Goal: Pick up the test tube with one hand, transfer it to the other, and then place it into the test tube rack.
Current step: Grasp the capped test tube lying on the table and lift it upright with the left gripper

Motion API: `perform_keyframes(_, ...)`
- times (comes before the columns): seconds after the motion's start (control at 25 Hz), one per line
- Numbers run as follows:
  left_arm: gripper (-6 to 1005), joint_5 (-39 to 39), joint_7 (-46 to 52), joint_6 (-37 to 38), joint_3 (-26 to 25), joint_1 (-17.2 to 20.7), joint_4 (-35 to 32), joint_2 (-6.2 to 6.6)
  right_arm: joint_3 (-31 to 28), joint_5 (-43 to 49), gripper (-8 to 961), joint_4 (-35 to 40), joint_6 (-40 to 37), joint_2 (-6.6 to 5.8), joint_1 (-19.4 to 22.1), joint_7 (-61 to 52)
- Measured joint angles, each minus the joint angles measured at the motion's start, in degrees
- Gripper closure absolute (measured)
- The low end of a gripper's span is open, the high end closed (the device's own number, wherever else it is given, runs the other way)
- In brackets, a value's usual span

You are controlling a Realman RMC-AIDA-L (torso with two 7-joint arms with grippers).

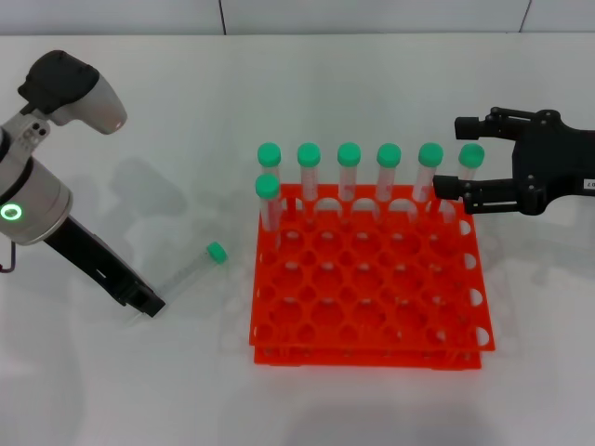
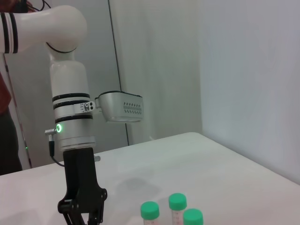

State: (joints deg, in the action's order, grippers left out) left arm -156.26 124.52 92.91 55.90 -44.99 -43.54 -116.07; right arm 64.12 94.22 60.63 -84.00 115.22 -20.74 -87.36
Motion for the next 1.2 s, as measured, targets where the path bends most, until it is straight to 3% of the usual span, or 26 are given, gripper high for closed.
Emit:
perform_keyframes(0.72,807,0.79,0.81,-2.11,-0.84,0.41,-0.98,0.54,-0.06,0.00,95,0.10,0.31,0.00,-0.06,0.00)
perform_keyframes(1.04,807,2.74,-1.71,-1.87,-10.66,1.46,-6.84,0.86,-0.14,-0.57,95,-0.12,0.34,0.00,-0.06,0.07)
perform_keyframes(1.2,808,12.04,-4.20,-2.13,-12.65,4.31,-11.72,1.34,-0.15,-1.28,95,-0.26,0.58,0.00,0.14,0.09)
